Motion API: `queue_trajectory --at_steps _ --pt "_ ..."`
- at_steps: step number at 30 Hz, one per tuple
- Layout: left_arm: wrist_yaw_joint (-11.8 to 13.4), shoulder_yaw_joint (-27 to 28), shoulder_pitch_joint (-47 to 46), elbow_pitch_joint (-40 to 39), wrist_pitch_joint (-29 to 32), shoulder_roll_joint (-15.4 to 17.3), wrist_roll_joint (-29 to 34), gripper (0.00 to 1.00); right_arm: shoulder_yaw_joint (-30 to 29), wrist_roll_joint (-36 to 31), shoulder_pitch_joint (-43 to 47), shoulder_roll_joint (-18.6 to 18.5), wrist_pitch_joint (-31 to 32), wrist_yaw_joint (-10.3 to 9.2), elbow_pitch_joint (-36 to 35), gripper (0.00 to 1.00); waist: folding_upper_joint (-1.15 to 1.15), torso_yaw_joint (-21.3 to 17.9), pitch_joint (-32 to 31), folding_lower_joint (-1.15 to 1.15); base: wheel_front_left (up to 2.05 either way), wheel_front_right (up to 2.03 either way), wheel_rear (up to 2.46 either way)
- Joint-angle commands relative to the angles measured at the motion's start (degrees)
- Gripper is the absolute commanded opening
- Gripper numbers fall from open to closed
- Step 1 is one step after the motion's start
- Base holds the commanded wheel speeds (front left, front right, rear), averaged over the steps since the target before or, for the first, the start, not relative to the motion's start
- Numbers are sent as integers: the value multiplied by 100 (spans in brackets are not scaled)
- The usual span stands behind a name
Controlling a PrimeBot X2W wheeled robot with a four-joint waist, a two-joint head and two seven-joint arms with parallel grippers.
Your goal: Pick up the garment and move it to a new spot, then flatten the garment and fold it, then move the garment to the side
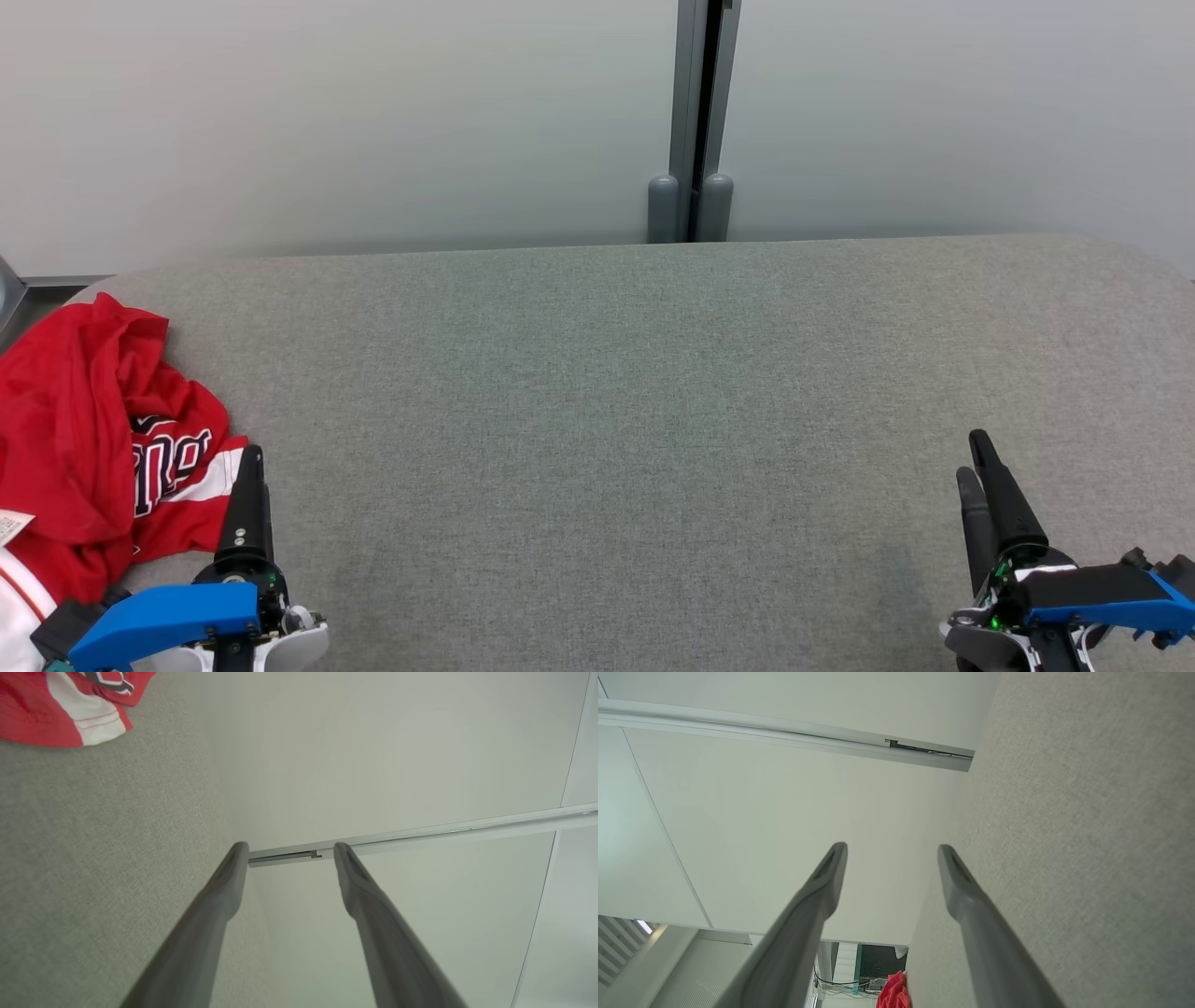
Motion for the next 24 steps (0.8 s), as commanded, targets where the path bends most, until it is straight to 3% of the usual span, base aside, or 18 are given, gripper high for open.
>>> queue_trajectory --at_steps 1,24 --pt "-5 -4 -169 -149 -75 48 215 100 35 -178 -34 -29 -77 5 -143 100 0 3 1 0 0 0 0" --pt "338 -342 -143 -619 -576 62 2912 100 181 -2263 23 -48 -579 8 -609 100 0 52 8 0 0 0 0"
